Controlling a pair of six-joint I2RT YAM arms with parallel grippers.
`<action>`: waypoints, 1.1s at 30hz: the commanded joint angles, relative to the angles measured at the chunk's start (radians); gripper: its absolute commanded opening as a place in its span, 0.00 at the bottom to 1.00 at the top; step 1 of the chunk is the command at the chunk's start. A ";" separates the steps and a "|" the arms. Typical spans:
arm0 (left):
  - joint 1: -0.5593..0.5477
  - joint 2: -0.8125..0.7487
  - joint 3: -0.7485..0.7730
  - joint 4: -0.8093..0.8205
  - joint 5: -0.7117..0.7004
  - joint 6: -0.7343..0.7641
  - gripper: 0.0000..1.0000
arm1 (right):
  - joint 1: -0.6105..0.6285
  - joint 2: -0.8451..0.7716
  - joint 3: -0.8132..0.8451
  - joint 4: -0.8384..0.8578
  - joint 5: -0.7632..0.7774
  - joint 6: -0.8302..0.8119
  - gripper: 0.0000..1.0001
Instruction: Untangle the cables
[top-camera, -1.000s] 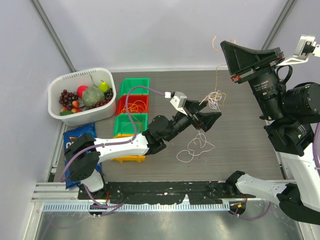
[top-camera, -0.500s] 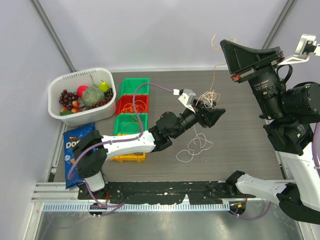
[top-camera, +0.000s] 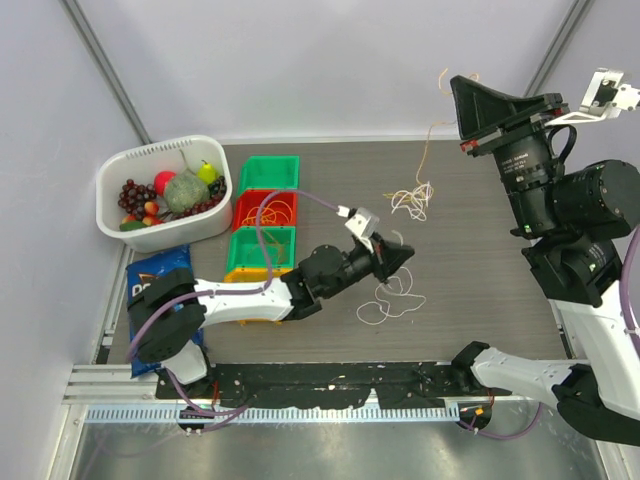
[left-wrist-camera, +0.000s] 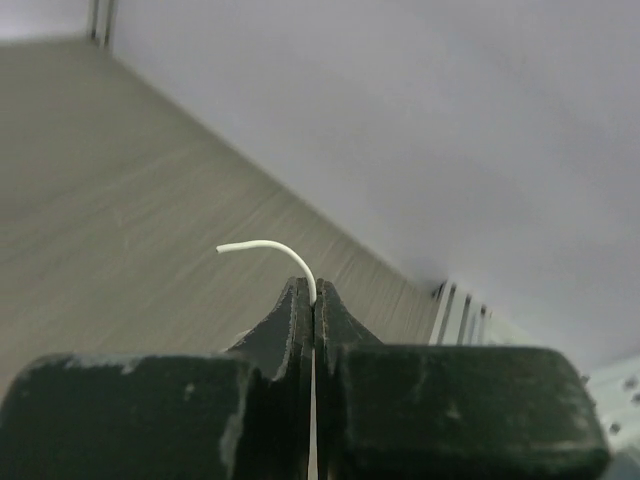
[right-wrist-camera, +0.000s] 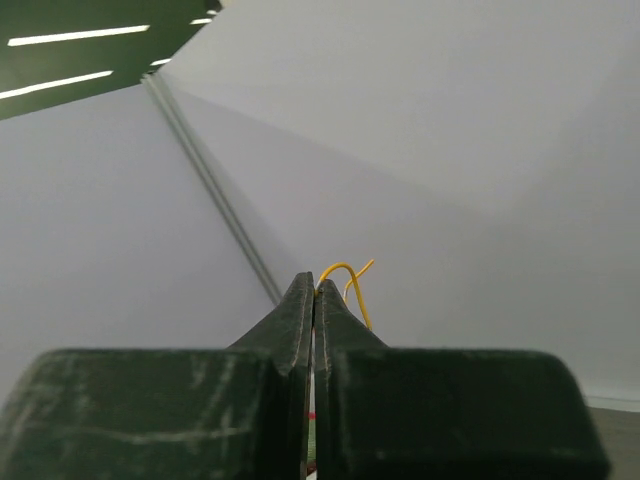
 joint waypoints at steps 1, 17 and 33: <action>-0.005 -0.119 -0.155 -0.045 0.025 -0.019 0.00 | 0.007 0.031 0.028 -0.049 0.222 -0.148 0.01; -0.016 -0.015 -0.058 -0.637 0.102 0.030 0.00 | -0.146 0.040 -0.500 -0.350 0.666 0.064 0.01; -0.017 0.022 0.065 -0.831 0.078 0.037 0.43 | -0.504 -0.084 -0.966 -0.399 0.256 0.263 0.21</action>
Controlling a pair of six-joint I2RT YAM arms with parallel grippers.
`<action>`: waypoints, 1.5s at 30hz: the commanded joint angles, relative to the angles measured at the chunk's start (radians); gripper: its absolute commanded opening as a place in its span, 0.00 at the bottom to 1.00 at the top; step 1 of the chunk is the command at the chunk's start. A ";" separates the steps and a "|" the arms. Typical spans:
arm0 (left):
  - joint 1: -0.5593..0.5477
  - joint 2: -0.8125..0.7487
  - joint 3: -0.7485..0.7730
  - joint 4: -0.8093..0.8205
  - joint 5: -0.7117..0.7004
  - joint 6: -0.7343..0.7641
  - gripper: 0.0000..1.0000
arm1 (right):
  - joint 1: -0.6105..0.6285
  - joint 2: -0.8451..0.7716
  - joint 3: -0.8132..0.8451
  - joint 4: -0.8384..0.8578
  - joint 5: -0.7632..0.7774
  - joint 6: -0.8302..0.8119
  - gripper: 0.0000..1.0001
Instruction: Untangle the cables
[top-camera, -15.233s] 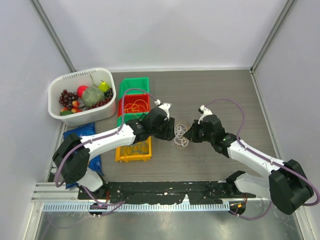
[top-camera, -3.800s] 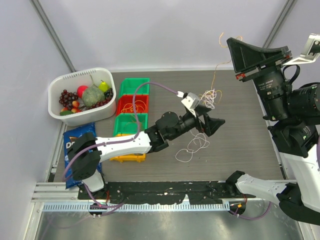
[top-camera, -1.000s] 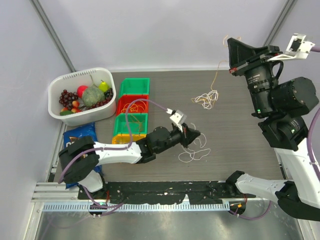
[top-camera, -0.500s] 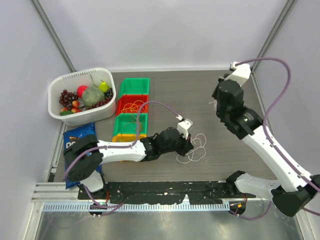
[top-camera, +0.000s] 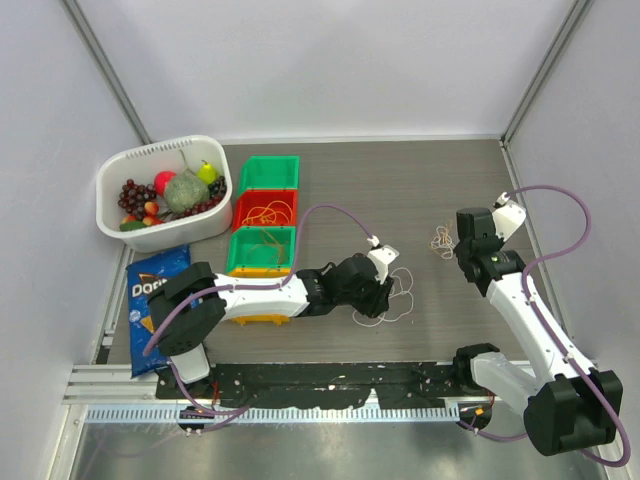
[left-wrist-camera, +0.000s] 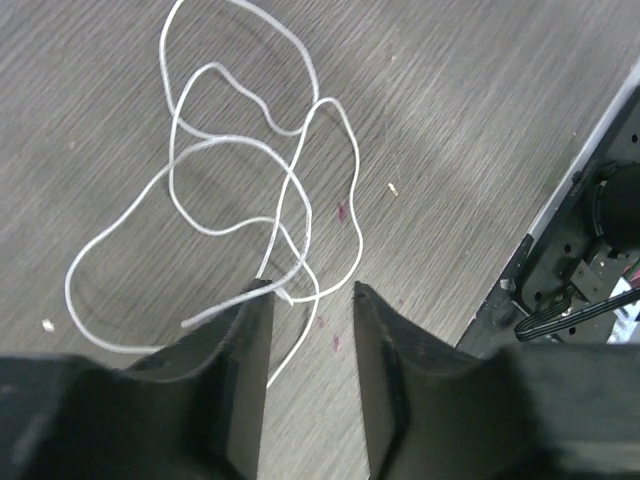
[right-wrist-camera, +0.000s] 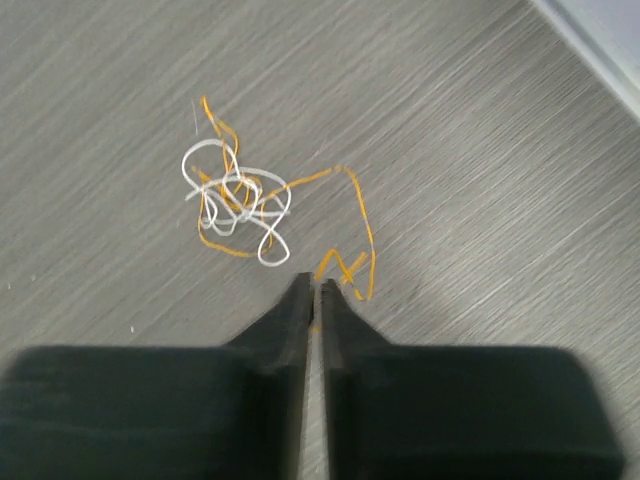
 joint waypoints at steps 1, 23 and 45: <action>-0.006 -0.077 0.029 -0.093 -0.046 0.003 0.48 | -0.007 -0.044 -0.033 0.049 -0.134 -0.011 0.32; -0.042 -0.289 -0.173 -0.019 -0.075 0.094 0.81 | 0.147 0.171 -0.203 0.256 -0.797 -0.028 0.28; -0.067 -0.304 -0.195 -0.004 -0.170 0.111 0.85 | 0.014 0.094 -0.119 0.121 -0.569 -0.009 0.71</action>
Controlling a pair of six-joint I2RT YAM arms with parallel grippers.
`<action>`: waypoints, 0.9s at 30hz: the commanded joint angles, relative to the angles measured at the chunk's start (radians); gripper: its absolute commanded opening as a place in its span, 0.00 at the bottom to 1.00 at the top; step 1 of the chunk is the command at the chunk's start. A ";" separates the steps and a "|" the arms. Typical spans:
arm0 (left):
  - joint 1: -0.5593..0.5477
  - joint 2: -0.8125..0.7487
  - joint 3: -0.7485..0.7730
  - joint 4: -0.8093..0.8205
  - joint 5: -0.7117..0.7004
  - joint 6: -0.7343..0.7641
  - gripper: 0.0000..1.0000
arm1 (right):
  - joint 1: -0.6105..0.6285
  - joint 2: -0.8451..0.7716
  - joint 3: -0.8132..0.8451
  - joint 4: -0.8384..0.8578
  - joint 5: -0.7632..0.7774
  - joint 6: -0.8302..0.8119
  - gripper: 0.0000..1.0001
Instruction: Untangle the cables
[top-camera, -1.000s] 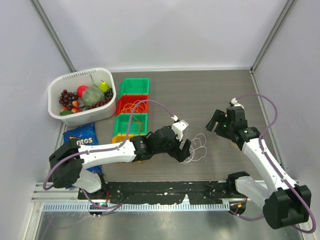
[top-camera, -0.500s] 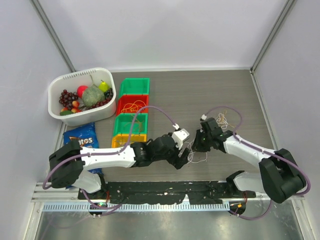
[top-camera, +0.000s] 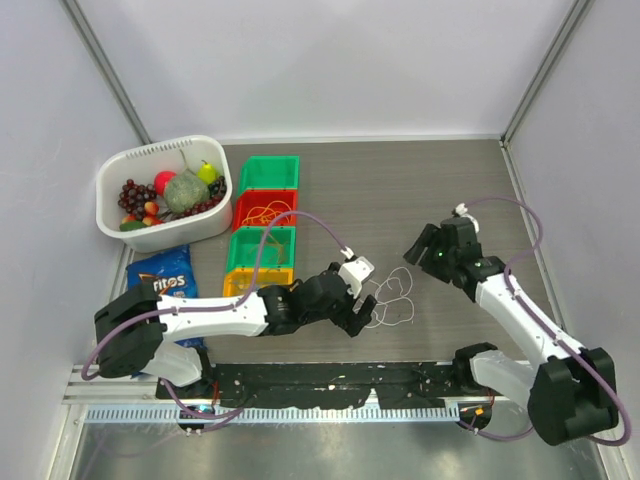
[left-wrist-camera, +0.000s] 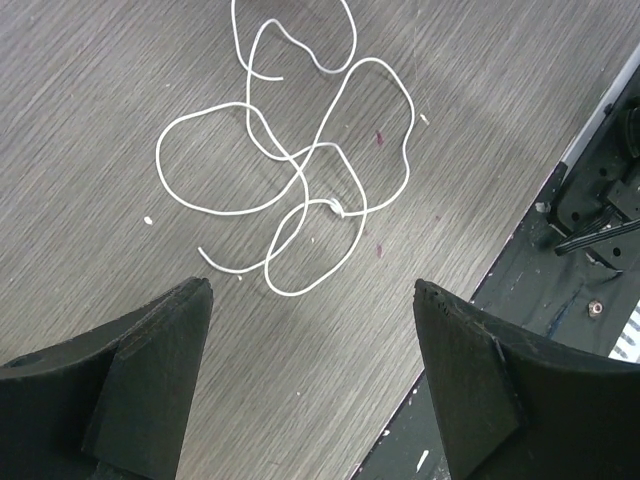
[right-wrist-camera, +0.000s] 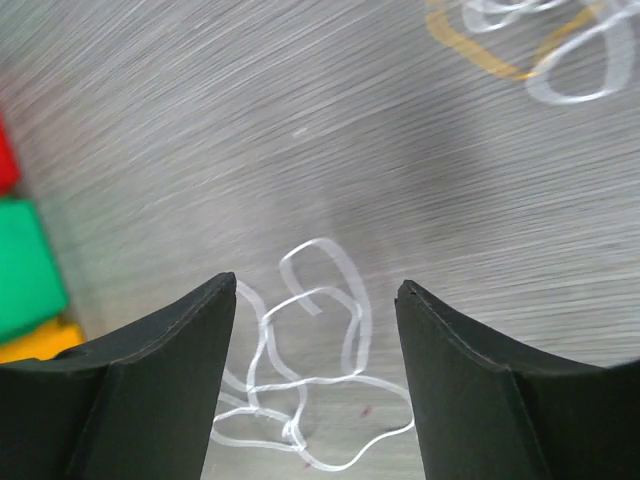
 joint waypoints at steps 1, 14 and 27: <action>-0.015 0.015 0.044 0.025 -0.011 0.000 0.85 | -0.141 0.064 0.019 -0.040 -0.029 -0.096 0.72; -0.025 -0.031 -0.005 0.011 -0.066 -0.033 0.87 | 0.061 0.240 -0.074 0.209 -0.339 -0.008 0.05; -0.026 0.168 0.171 -0.131 -0.168 0.078 0.93 | 0.126 0.004 0.088 -0.200 0.123 -0.020 0.71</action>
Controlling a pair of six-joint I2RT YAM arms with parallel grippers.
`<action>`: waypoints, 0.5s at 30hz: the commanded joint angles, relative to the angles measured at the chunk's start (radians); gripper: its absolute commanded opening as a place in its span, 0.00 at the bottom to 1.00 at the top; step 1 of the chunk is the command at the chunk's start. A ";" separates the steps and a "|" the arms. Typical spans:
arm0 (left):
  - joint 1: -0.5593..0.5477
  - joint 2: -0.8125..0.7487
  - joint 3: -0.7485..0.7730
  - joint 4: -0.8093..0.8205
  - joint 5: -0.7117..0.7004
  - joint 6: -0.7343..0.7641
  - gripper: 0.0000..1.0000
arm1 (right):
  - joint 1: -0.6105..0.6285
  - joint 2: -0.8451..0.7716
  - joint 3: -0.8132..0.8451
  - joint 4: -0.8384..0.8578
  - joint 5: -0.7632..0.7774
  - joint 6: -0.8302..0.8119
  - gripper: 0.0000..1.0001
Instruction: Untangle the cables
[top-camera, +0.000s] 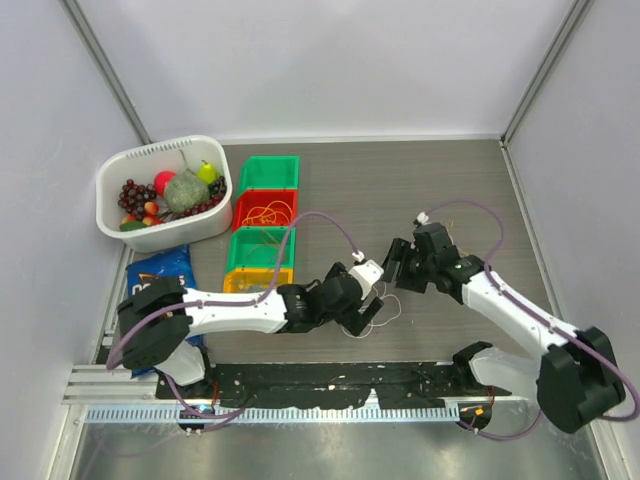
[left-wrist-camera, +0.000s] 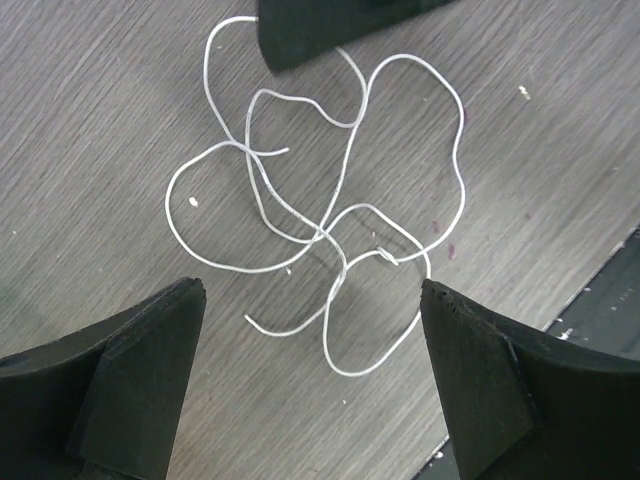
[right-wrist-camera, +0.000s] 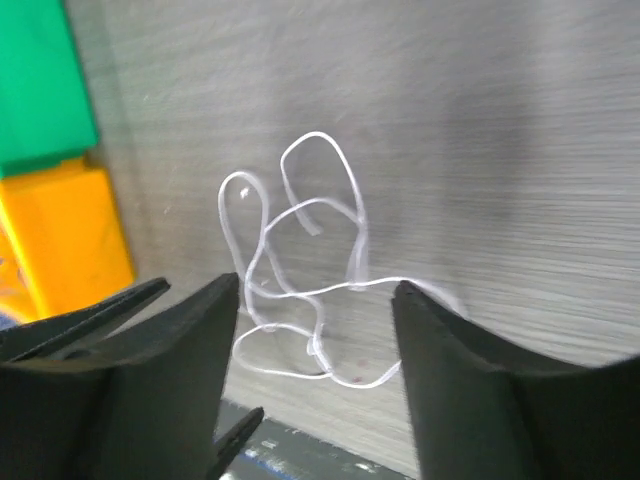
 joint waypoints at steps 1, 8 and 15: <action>-0.006 0.086 0.120 -0.051 -0.037 0.062 0.93 | -0.013 -0.146 0.131 -0.258 0.418 -0.044 0.76; -0.009 0.252 0.257 -0.120 0.026 0.160 0.95 | -0.090 -0.283 0.179 -0.316 0.414 -0.067 0.77; -0.009 0.377 0.381 -0.253 0.152 0.269 0.95 | -0.108 -0.298 0.159 -0.312 0.365 -0.087 0.76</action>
